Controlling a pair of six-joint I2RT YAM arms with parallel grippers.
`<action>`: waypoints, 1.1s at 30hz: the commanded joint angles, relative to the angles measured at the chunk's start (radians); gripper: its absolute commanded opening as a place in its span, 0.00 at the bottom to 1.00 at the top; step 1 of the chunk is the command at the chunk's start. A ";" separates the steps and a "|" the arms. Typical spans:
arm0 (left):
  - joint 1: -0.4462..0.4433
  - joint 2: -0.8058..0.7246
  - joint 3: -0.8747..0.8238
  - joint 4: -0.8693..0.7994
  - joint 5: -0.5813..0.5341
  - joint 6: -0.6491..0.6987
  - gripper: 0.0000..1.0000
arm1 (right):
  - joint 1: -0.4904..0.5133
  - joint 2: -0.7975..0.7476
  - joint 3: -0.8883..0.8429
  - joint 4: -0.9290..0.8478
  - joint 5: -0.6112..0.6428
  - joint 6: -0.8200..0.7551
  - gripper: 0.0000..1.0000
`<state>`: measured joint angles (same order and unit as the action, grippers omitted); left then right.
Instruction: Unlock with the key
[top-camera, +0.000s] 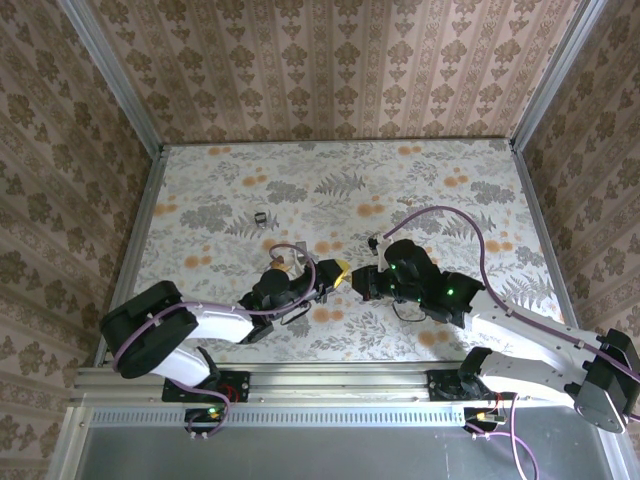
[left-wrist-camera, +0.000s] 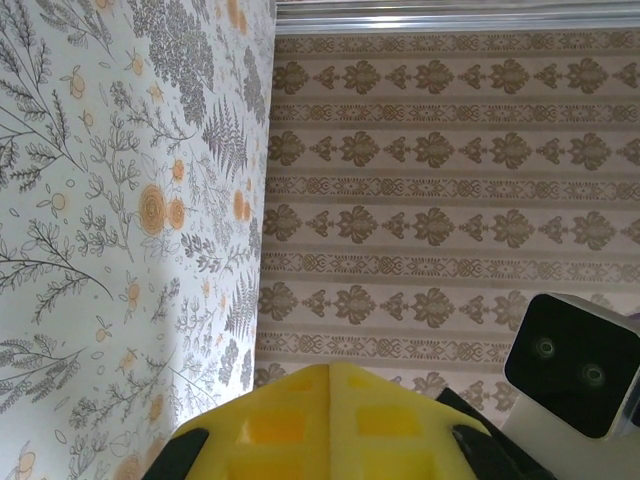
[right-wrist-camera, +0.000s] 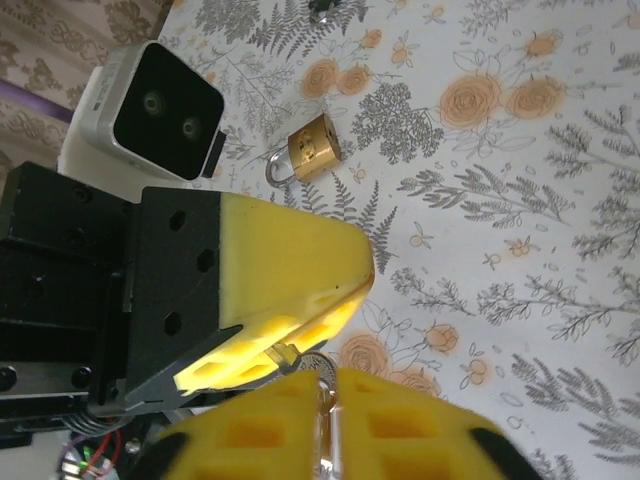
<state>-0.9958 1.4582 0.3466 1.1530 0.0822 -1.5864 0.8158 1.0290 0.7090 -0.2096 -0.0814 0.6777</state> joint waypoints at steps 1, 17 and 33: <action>0.031 -0.047 0.016 0.028 0.032 0.147 0.00 | -0.030 -0.050 -0.028 0.058 -0.047 0.054 0.61; 0.155 -0.326 0.136 -0.277 0.365 0.745 0.00 | -0.224 -0.134 -0.218 0.713 -0.543 0.213 0.83; 0.141 -0.283 0.165 -0.196 0.358 0.721 0.00 | -0.170 -0.046 -0.243 0.781 -0.528 0.179 0.61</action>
<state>-0.8455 1.1656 0.4808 0.8936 0.4232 -0.8772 0.6342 0.9722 0.4656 0.5224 -0.5999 0.8692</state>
